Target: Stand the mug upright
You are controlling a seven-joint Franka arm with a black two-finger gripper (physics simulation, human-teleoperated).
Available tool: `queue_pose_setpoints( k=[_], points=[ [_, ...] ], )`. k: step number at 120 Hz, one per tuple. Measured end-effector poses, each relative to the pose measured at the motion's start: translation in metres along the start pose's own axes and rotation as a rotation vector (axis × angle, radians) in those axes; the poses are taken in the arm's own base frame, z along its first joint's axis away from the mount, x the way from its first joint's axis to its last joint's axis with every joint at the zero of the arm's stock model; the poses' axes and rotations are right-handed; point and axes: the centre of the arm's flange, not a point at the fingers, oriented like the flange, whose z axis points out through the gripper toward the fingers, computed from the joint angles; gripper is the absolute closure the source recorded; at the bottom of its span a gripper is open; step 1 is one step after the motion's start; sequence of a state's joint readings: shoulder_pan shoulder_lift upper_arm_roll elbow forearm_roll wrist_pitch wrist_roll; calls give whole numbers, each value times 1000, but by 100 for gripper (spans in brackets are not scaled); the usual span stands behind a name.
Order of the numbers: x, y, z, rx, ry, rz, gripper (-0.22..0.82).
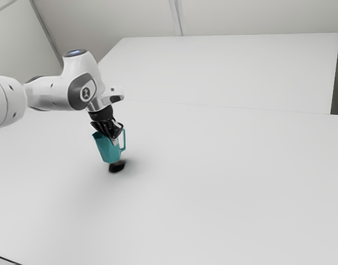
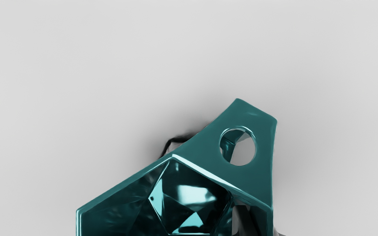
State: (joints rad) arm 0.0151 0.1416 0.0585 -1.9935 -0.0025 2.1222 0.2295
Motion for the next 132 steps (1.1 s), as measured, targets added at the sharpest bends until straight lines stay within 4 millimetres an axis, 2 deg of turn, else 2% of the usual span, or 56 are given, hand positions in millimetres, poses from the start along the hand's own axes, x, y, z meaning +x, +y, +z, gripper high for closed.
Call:
queue_pose_setpoints(
  k=[22, 46, 72, 77, 93, 103, 118, 132],
  points=[
    [5, 2, 1, 37, 32, -25, 79],
    [1, 6, 22, 41, 27, -56, 78],
    [3, 7, 25, 45, 52, -88, 76],
    [4, 6, 27, 45, 52, -93, 71],
    [5, 7, 30, 44, 54, -106, 42],
    [5, 8, 27, 44, 61, -112, 28],
    [6, 15, 12, 44, 85, -109, 16],
    [6, 17, 9, 41, 91, -114, 9]
  ],
)
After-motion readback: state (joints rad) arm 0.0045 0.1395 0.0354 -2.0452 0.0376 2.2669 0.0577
